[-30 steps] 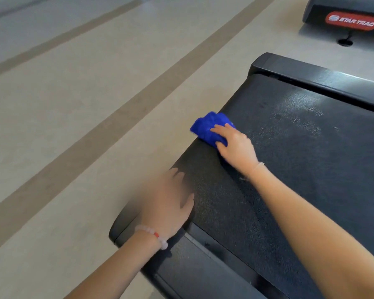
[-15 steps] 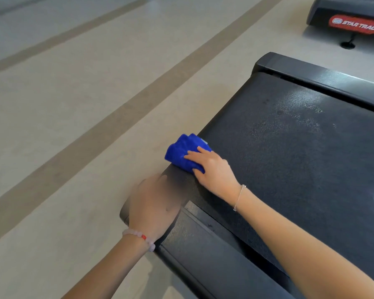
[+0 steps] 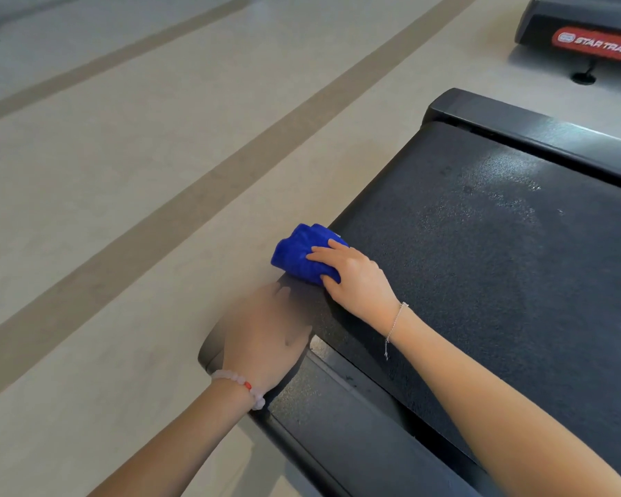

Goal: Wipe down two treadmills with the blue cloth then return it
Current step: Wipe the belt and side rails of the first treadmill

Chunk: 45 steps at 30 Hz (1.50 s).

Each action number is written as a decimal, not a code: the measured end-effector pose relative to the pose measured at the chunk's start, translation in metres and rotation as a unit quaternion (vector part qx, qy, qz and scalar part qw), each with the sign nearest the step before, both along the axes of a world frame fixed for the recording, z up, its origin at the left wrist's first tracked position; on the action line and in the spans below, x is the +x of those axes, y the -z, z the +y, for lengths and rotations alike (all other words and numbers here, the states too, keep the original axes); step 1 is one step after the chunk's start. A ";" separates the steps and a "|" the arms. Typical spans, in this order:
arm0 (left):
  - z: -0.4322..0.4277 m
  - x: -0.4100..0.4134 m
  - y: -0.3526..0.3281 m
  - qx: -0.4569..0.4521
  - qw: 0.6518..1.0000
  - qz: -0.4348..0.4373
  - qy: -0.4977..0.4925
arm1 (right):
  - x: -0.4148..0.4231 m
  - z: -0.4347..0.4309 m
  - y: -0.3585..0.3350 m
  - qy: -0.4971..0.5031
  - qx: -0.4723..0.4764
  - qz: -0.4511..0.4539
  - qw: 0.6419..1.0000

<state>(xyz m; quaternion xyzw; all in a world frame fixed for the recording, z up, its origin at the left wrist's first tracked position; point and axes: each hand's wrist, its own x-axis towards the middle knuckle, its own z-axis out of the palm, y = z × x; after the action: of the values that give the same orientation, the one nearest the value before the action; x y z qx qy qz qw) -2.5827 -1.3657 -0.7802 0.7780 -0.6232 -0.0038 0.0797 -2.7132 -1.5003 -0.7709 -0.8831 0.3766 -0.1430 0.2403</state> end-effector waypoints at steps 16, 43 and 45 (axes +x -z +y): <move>-0.101 -0.032 0.012 -0.003 0.997 -0.011 0.071 | -0.045 -0.174 -0.003 0.214 0.011 -0.012 0.977; -0.156 -0.070 0.017 0.020 0.991 -0.021 0.129 | -0.082 -0.171 0.013 0.164 -0.017 -0.026 0.986; -0.166 -0.069 0.018 0.014 0.991 -0.026 0.133 | -0.086 -0.194 0.012 0.188 -0.005 -0.026 0.982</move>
<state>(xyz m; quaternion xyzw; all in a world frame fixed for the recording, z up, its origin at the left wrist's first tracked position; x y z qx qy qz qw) -2.6517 -1.5314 -0.7983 0.6891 -0.7228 -0.0028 0.0518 -2.7990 -1.6943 -0.7831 -0.7938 0.5286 -0.2109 0.2144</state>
